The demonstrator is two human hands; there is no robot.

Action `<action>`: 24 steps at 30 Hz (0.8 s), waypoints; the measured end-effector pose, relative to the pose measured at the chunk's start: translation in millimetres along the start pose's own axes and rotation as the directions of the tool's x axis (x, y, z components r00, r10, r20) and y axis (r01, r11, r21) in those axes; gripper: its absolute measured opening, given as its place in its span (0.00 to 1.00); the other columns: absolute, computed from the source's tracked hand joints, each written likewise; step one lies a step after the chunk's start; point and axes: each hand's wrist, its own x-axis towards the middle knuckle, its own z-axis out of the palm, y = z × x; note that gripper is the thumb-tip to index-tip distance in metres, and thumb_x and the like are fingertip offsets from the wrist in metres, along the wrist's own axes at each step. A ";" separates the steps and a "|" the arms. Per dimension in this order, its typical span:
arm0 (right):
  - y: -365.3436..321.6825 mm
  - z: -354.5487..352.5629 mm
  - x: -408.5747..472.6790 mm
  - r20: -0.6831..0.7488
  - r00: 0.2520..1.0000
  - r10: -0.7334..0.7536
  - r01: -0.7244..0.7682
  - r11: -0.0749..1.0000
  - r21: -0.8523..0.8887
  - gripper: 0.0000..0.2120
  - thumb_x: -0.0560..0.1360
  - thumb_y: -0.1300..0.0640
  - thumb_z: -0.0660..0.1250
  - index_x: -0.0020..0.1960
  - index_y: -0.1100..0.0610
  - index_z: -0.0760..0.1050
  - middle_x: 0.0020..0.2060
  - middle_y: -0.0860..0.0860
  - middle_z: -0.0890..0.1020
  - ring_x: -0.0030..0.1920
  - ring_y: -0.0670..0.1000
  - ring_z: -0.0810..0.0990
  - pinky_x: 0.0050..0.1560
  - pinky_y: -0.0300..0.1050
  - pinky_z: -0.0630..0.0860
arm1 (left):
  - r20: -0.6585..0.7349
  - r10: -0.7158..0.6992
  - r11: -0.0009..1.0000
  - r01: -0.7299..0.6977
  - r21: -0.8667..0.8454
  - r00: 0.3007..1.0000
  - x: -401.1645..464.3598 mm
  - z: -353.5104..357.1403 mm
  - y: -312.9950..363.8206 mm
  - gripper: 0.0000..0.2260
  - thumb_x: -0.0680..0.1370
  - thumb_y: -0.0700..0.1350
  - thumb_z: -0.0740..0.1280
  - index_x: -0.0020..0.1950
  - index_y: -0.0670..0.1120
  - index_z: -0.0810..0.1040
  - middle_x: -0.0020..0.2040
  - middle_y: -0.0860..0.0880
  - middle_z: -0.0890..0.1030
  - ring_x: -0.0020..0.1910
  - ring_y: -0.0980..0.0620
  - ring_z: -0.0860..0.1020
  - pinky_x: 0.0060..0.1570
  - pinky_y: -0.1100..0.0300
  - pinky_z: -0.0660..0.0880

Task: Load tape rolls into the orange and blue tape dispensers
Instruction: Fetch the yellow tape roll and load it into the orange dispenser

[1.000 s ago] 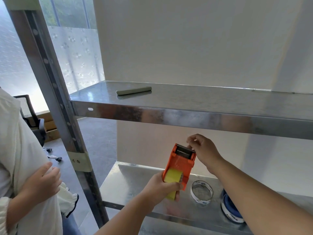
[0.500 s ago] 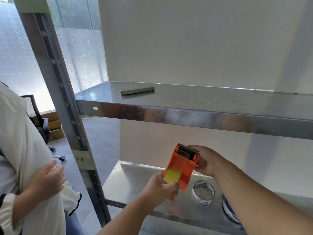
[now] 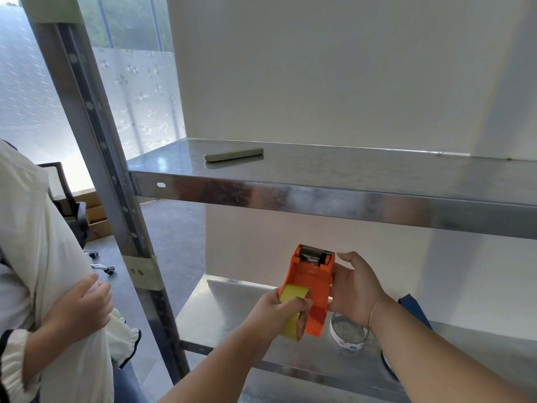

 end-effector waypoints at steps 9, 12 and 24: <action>26.7 -5.3 -4.9 0.113 0.994 -0.004 0.022 0.988 -0.156 0.24 0.66 0.68 0.63 0.61 0.58 0.76 0.50 0.61 0.82 0.49 0.60 0.81 0.51 0.59 0.79 | -0.064 -0.092 0.995 0.094 0.032 0.994 11.2 5.8 -5.8 0.06 0.75 0.43 0.69 0.40 0.44 0.76 0.27 0.49 0.79 0.25 0.53 0.76 0.31 0.63 0.78; 30.5 -2.0 -3.1 0.082 0.996 -0.017 0.032 0.982 -0.188 0.19 0.70 0.71 0.64 0.56 0.55 0.79 0.48 0.59 0.84 0.48 0.58 0.82 0.52 0.58 0.79 | -0.183 -0.132 0.980 0.156 0.127 0.974 20.1 10.5 -8.9 0.06 0.73 0.48 0.71 0.40 0.49 0.76 0.34 0.52 0.81 0.32 0.55 0.79 0.37 0.63 0.78; 68.6 -9.3 20.1 -0.095 0.969 0.227 -0.238 0.961 -0.139 0.19 0.70 0.74 0.59 0.45 0.57 0.83 0.40 0.62 0.84 0.42 0.61 0.82 0.55 0.60 0.76 | -0.105 -0.328 0.939 0.336 0.072 0.939 38.2 -2.3 -32.2 0.18 0.73 0.47 0.70 0.62 0.51 0.75 0.52 0.47 0.83 0.48 0.48 0.82 0.52 0.52 0.81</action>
